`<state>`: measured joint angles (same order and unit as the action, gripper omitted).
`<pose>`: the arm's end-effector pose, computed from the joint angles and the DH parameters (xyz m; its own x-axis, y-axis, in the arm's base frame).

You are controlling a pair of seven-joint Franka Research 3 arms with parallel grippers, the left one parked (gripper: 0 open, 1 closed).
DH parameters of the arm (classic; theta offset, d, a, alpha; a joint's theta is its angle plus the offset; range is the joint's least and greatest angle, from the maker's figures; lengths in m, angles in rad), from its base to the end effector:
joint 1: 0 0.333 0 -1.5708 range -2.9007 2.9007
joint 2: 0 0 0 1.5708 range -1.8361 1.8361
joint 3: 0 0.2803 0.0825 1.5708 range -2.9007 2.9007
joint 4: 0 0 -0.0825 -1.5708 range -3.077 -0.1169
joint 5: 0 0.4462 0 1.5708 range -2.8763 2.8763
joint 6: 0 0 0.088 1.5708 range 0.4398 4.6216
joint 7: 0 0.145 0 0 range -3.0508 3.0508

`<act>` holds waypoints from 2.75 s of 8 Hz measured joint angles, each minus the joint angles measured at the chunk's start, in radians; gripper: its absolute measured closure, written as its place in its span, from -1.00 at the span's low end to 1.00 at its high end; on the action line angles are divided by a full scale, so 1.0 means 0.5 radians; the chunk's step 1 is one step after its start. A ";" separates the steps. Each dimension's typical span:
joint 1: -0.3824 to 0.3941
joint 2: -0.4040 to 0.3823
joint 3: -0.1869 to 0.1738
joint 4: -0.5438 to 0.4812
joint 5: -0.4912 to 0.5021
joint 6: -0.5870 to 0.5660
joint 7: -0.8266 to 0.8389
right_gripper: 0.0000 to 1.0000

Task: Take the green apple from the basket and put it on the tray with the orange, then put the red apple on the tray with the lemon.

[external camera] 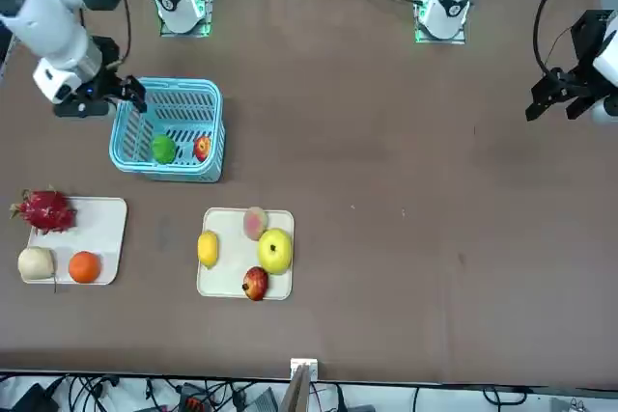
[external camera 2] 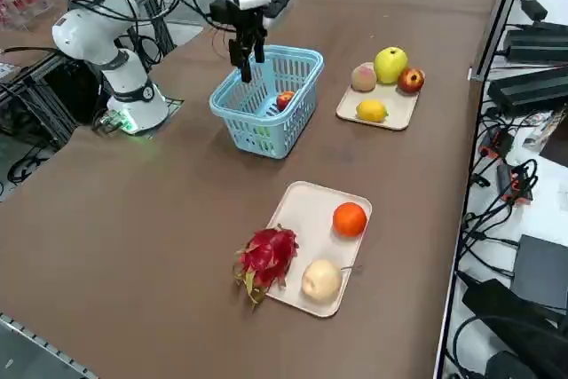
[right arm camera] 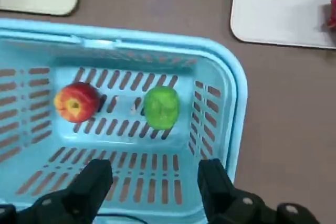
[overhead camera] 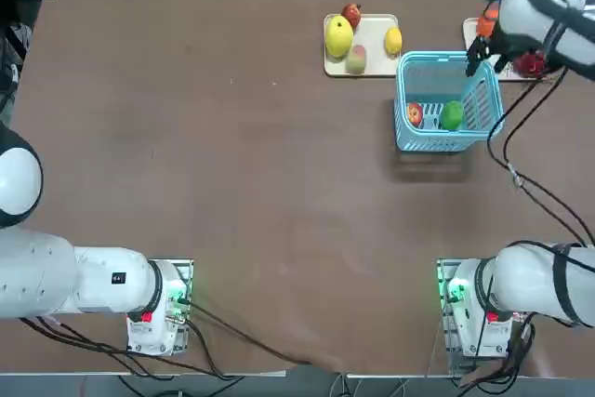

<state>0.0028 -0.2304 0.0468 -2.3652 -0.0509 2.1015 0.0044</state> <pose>0.5203 0.0208 0.3081 0.9970 0.0693 -0.0341 0.0711 -0.9960 0.0538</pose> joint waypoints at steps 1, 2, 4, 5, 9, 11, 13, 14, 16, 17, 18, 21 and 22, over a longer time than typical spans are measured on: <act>0.000 0.001 0.000 -0.099 -0.043 0.134 0.000 -1.00; 0.000 0.003 0.000 -0.202 -0.063 0.292 0.000 -1.00; 0.000 0.048 0.001 -0.372 -0.068 0.608 -0.003 -1.00; 0.001 0.104 0.002 -0.402 -0.069 0.713 -0.004 -1.00; 0.003 0.291 0.002 -0.425 -0.128 0.971 -0.005 -1.00; 0.004 0.380 0.002 -0.461 -0.130 1.148 -0.006 -1.00; 0.004 0.466 0.002 -0.483 -0.131 1.221 -0.006 -1.00; 0.004 0.496 0.002 -0.484 -0.131 1.237 -0.006 -1.00; 0.005 0.535 0.002 -0.484 -0.131 1.264 -0.007 -1.00; 0.005 0.550 0.002 -0.484 -0.131 1.269 -0.008 -1.00; 0.004 0.562 0.002 -0.484 -0.131 1.271 -0.008 -1.00; 0.002 0.589 0.001 -0.485 -0.131 1.294 -0.008 -1.00; 0.001 0.612 0.001 -0.485 -0.131 1.321 -0.008 -1.00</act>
<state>0.0034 0.0754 0.0474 -2.6076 -0.1164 2.7621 0.0007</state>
